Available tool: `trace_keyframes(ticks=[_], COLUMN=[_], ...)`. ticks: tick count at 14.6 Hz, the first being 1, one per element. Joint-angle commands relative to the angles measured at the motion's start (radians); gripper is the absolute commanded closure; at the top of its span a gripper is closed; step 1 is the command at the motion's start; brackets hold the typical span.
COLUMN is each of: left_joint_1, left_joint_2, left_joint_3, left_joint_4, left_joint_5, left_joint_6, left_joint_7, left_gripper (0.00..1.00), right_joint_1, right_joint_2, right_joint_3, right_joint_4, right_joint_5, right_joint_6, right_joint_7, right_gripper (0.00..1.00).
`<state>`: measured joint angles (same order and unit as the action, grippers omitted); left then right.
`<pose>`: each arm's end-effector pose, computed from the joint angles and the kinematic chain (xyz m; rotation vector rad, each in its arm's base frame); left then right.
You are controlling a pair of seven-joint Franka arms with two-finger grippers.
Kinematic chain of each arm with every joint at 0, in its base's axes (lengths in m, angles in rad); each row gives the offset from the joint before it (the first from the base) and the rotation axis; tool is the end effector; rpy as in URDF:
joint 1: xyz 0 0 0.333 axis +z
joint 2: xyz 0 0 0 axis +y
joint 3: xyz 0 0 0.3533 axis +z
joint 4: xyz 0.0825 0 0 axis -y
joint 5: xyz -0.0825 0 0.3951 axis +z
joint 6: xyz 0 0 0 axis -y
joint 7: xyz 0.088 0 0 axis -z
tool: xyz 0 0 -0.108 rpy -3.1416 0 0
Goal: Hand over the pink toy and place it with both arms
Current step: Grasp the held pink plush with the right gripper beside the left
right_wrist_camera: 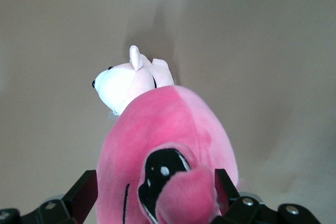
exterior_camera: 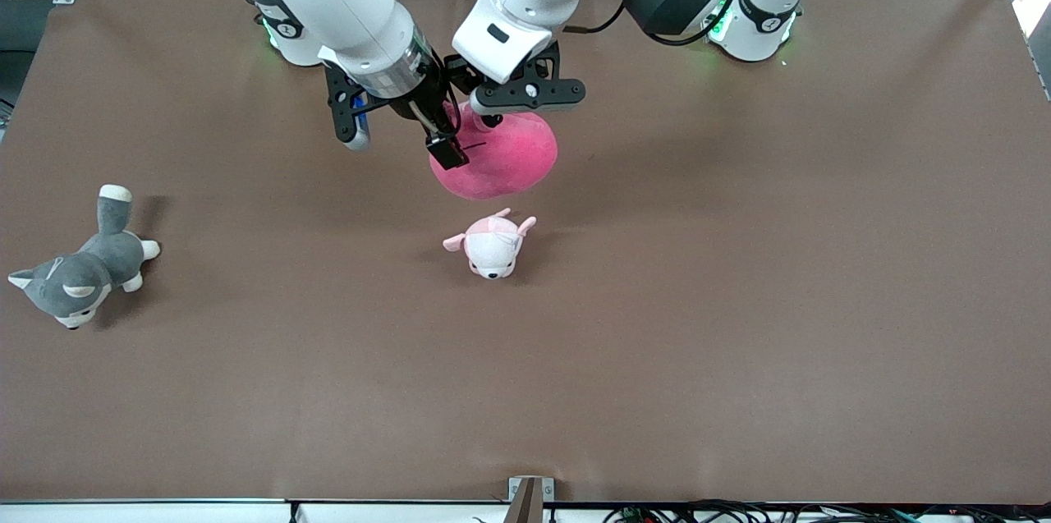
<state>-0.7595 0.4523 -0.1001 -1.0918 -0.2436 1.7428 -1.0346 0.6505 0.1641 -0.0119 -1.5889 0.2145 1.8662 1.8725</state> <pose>0.4739 -0.5531 0.6240 2.7920 0.2901 -0.1627 0.5057 0.3968 0.5820 -2.3707 1.7737 0.2401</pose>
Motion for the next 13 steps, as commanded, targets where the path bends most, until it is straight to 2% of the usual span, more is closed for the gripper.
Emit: trace_keyframes(ticks=[1, 7, 13], left_joint_1=[-0.012, -0.012, -0.015], left_joint_2=[0.014, 0.017, 0.017], left_joint_3=[0.007, 0.007, 0.008], left_joint_4=[0.023, 0.023, 0.021], left_joint_5=[-0.016, -0.016, -0.016], left_joint_6=[0.021, 0.034, 0.035], left_joint_7=[-0.018, -0.018, -0.018], left_gripper=[1.0, 1.0, 1.0], right_joint_1=[0.011, 0.006, 0.0], right_joint_2=[-0.009, -0.014, -0.025], right_joint_3=[-0.003, -0.005, -0.005], right_joint_4=[0.0, 0.0, 0.003], right_joint_5=[0.012, 0.011, 0.011], right_joint_6=[-0.004, -0.044, -0.065], right_joint_7=[0.01, -0.019, -0.03], right_gripper=[0.04, 0.07, 0.29])
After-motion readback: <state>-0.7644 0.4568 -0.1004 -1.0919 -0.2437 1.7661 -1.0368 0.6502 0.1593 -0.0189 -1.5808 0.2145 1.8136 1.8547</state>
